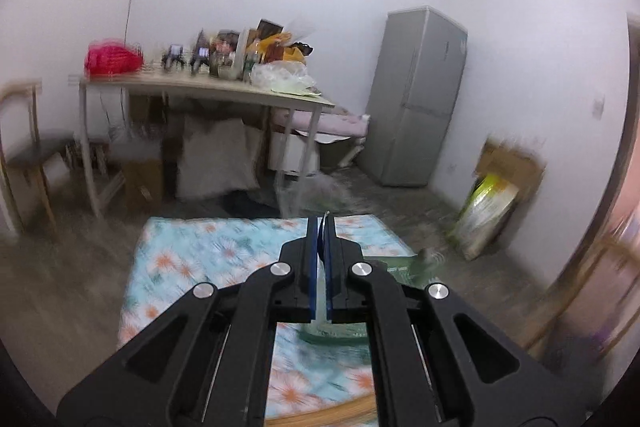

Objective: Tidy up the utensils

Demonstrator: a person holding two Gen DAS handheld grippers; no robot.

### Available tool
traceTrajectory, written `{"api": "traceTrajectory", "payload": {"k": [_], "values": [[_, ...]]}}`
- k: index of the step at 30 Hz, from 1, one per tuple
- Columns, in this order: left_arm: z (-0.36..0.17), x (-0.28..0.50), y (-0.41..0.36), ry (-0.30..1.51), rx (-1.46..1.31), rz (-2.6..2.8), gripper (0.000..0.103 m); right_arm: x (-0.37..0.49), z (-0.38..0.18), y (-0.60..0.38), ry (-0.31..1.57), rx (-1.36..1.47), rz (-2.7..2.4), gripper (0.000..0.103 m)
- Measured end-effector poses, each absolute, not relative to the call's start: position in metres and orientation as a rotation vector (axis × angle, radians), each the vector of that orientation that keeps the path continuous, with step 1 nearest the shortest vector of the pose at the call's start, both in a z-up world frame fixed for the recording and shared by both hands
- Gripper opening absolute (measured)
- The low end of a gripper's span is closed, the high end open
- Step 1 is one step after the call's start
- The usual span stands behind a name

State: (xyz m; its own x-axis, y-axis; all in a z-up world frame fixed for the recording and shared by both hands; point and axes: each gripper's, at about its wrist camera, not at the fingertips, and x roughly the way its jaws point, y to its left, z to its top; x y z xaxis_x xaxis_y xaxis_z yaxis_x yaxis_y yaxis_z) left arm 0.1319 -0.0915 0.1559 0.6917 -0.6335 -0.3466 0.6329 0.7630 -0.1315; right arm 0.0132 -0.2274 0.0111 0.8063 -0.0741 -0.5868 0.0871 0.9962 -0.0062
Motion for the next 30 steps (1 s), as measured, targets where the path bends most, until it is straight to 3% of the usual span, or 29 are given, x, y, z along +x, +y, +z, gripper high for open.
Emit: {"api": "traceTrajectory", "payload": {"k": [9, 14, 16, 18, 20, 30], "values": [[0.120, 0.111, -0.191, 0.244, 0.492, -0.555, 0.001, 0.009, 0.009, -0.243, 0.612, 0.062, -0.092, 0.002], [0.116, 0.117, -0.208, 0.299, 0.488, -0.604, 0.003, 0.008, 0.008, -0.254, 0.609, 0.098, -0.091, 0.002], [0.118, 0.123, -0.202, 0.317, 0.419, -0.654, 0.007, 0.007, 0.009, -0.258, 0.606, 0.111, -0.093, 0.002], [0.124, 0.128, -0.192, 0.334, 0.323, -0.712, 0.028, 0.006, 0.009, -0.264, 0.603, 0.132, -0.095, 0.002], [0.129, 0.130, -0.183, 0.334, 0.251, -0.737, 0.040, 0.005, 0.010, -0.270, 0.600, 0.154, -0.095, 0.002], [0.128, 0.140, -0.117, 0.411, -0.046, -0.742, 0.060, -0.006, 0.035, -0.325, 0.508, 0.315, -0.106, 0.002]]}}
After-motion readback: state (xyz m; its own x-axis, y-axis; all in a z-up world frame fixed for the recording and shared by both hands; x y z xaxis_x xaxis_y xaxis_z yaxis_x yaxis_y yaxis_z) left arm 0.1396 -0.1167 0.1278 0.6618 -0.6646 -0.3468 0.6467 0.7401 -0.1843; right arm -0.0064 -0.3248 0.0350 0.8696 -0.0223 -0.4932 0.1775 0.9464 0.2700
